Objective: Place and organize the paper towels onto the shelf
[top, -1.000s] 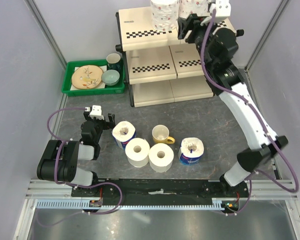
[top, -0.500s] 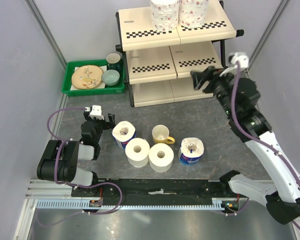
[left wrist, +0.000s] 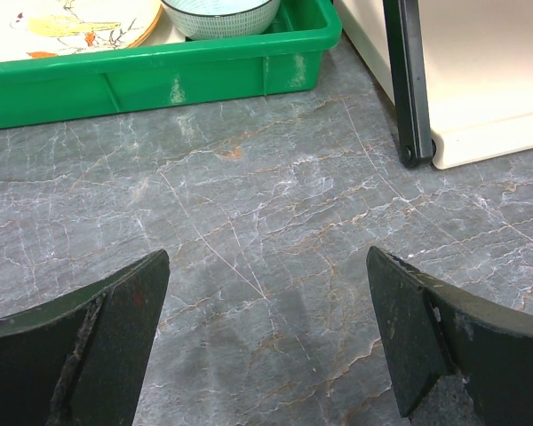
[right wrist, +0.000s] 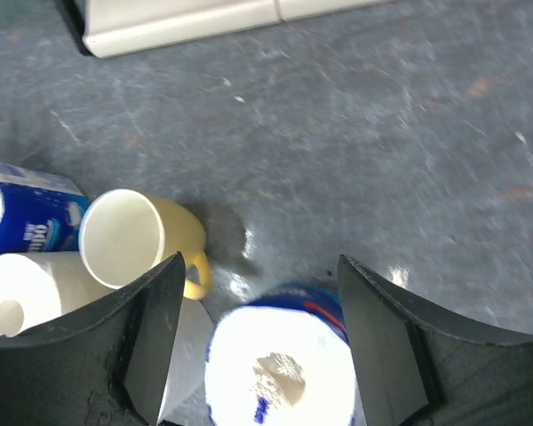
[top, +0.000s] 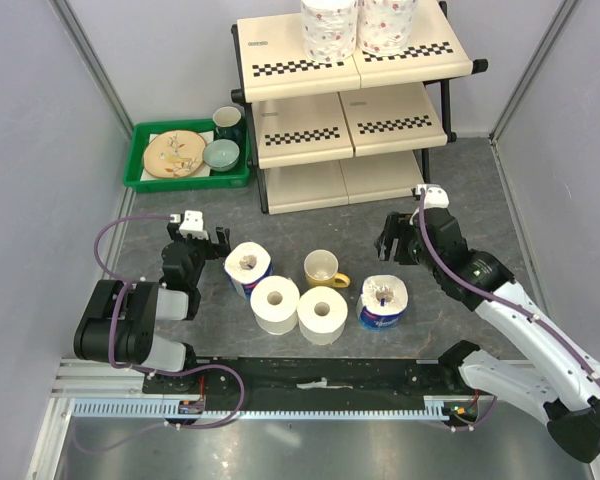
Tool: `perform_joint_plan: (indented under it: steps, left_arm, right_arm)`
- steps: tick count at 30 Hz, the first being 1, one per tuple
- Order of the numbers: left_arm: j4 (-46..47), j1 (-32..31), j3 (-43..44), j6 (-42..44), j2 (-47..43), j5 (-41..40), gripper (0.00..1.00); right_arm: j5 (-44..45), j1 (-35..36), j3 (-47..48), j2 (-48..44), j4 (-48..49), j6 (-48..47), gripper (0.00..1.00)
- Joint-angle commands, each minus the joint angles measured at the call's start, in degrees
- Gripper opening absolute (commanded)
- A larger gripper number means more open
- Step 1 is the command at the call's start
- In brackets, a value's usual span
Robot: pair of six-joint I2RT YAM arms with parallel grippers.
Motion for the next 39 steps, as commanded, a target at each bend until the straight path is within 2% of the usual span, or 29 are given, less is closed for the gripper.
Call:
perform_joint_plan:
  steps: [1,5,11,28,39]
  left_arm:
    - [2.13,0.04,0.58,1.27,-0.34,0.64,1.00]
    - [2.13,0.04,0.58,1.27,-0.34,0.73,1.00]
    - [2.13,0.04,0.58,1.27,-0.43,0.64,1.00]
    - [2.13,0.04,0.58,1.27,-0.43,0.64,1.00]
    - [2.13,0.04,0.58,1.27,-0.43,0.64,1.00]
  right_arm:
    - [5.35,-0.05,-1.22,-3.71,-8.74,4.39,0.76]
    - [4.48,0.04,-3.07,-6.27,-15.32,7.12,0.74]
    - [3.06,0.39,-5.09,-10.23,-19.38,10.55,0.73]
    - [-5.72,0.56,-13.09,-13.92,-15.96,15.74,0.70]
    - [-6.43,0.65,-15.46,-13.04,-13.76,15.91,0.70]
